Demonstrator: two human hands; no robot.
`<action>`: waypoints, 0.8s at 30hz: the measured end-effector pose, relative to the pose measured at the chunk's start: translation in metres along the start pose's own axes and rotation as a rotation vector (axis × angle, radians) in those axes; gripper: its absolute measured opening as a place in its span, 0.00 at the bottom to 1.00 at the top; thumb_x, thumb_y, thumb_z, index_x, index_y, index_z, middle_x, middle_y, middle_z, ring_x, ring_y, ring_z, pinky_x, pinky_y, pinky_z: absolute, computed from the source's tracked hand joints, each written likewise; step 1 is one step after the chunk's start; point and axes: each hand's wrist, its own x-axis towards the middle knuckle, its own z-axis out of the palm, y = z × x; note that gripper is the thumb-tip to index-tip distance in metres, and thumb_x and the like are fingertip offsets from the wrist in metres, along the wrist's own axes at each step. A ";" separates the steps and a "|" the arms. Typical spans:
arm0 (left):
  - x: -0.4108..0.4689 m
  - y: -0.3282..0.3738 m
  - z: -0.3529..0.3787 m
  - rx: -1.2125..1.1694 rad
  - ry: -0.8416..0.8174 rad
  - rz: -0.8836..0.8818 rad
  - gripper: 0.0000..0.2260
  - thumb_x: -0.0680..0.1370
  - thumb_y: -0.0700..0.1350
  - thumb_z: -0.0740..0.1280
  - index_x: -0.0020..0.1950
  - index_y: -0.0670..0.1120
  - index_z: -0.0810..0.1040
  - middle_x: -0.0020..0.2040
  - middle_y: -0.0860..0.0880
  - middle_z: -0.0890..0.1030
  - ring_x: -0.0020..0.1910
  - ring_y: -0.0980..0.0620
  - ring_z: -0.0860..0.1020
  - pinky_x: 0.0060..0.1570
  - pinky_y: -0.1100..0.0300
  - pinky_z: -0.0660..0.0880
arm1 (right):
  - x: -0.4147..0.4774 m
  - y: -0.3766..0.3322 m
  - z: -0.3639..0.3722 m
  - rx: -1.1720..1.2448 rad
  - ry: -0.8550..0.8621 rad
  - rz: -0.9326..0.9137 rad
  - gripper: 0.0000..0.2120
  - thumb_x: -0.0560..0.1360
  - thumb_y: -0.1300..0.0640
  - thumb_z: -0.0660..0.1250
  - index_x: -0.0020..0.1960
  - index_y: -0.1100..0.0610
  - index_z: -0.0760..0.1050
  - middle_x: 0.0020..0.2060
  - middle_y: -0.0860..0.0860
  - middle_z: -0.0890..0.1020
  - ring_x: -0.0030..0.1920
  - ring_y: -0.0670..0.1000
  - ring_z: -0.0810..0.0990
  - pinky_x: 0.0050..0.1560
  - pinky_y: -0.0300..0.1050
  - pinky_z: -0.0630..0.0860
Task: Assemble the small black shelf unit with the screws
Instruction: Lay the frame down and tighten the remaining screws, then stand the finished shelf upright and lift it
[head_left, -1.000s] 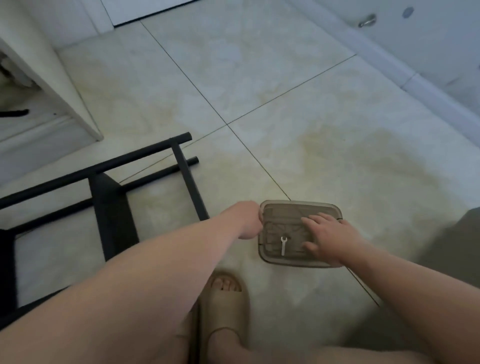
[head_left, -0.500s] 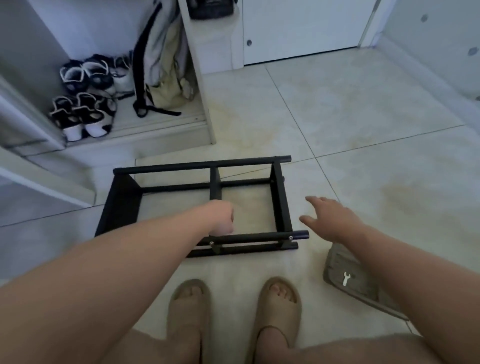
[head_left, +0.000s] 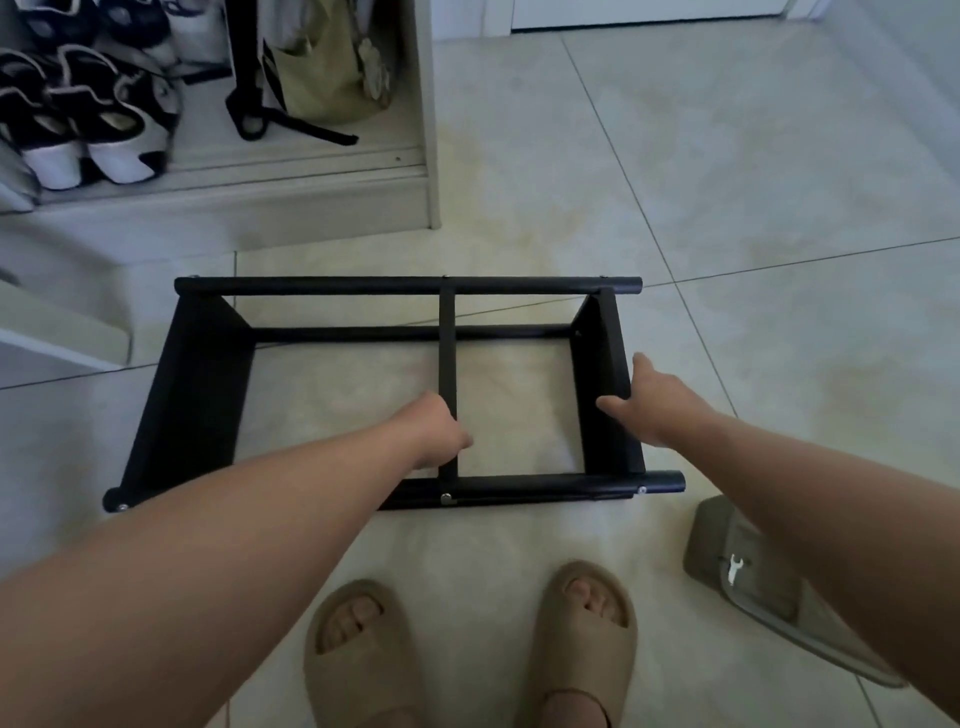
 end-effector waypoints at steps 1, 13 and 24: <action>0.007 -0.001 0.002 -0.032 -0.003 -0.004 0.13 0.79 0.47 0.69 0.57 0.39 0.73 0.47 0.42 0.78 0.43 0.44 0.77 0.42 0.54 0.77 | 0.006 -0.002 0.004 0.003 -0.005 0.011 0.31 0.82 0.45 0.64 0.76 0.60 0.56 0.62 0.62 0.77 0.59 0.63 0.77 0.48 0.50 0.71; 0.005 0.011 -0.002 -0.473 -0.029 -0.039 0.13 0.79 0.35 0.67 0.63 0.36 0.72 0.59 0.36 0.78 0.56 0.37 0.79 0.52 0.42 0.81 | 0.015 0.002 -0.011 0.260 0.222 0.004 0.18 0.75 0.63 0.66 0.65 0.58 0.75 0.52 0.57 0.82 0.47 0.57 0.77 0.45 0.46 0.72; -0.069 0.075 -0.043 -0.876 0.044 0.257 0.08 0.80 0.35 0.67 0.58 0.41 0.72 0.56 0.43 0.80 0.51 0.44 0.82 0.34 0.59 0.81 | -0.076 -0.030 -0.170 0.333 0.714 -0.365 0.16 0.77 0.64 0.61 0.62 0.56 0.77 0.43 0.57 0.83 0.40 0.60 0.78 0.38 0.48 0.75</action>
